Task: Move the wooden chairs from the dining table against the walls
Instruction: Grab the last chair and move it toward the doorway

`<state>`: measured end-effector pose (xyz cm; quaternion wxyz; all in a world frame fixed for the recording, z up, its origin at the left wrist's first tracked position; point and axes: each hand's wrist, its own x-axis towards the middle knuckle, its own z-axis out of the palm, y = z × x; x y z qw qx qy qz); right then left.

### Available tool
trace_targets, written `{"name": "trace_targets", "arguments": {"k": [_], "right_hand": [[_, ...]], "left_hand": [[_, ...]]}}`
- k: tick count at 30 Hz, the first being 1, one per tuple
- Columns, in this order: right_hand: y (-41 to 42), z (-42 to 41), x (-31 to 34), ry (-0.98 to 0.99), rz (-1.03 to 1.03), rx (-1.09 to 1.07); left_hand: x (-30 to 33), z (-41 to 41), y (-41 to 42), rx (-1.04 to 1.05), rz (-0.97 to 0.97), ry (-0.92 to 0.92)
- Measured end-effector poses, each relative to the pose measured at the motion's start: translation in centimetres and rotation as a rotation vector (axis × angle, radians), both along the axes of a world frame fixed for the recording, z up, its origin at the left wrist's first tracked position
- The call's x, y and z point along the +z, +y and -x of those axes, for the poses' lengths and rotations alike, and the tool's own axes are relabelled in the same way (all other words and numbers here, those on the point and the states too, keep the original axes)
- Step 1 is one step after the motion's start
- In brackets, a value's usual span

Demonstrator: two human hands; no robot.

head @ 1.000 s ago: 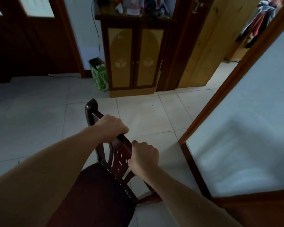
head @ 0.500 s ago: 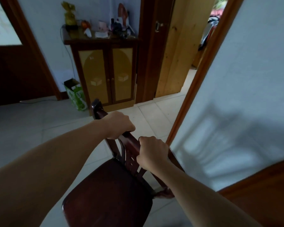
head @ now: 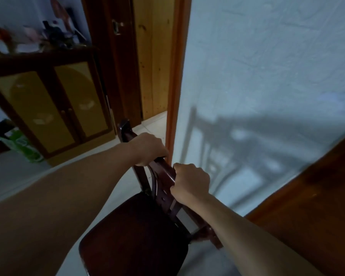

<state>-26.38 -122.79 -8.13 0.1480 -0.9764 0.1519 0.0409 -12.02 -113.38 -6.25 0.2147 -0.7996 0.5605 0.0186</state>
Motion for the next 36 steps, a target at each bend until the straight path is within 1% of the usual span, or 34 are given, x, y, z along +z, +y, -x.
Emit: {"name": "trace_targets", "arguments": {"k": [5, 10, 15, 18, 21, 27, 31, 34, 36], "right_hand": [[-8.0, -2.3, -0.9, 0.035, 0.043, -0.08], [-13.5, -3.7, -3.0, 0.04, 0.038, -0.168], [-17.3, -4.7, -5.1, -0.001, 0.008, -0.279], [-18.5, -5.3, -5.9, 0.005, 0.001, -0.321], [-19.2, -5.8, -6.3, -0.009, 0.001, -0.33], [-19.4, -6.4, -7.0, 0.003, -0.019, -0.376], [-18.9, -6.4, -7.0, 0.032, -0.068, -0.41], [-18.4, -6.3, -6.9, 0.036, -0.121, -0.444], [-18.1, -6.2, -6.9, 0.033, -0.122, -0.452]], "left_hand": [[-1.1, -2.5, -8.5, -0.02, 0.002, 0.011], [-3.1, -4.1, -14.9, -0.023, 0.027, 0.037], [-4.8, -5.4, -19.4, 0.017, 0.092, 0.146], [-5.8, -6.4, -20.5, 0.077, 0.147, 0.205], [-6.8, -7.1, -21.3, 0.097, 0.177, 0.219], [-7.4, -7.9, -21.7, 0.061, 0.181, 0.183], [-7.5, -7.1, -21.3, 0.049, 0.234, 0.172], [-7.3, -6.8, -21.0, 0.049, 0.224, 0.181], [-7.1, -7.0, -20.5, 0.057, 0.224, 0.204]]}}
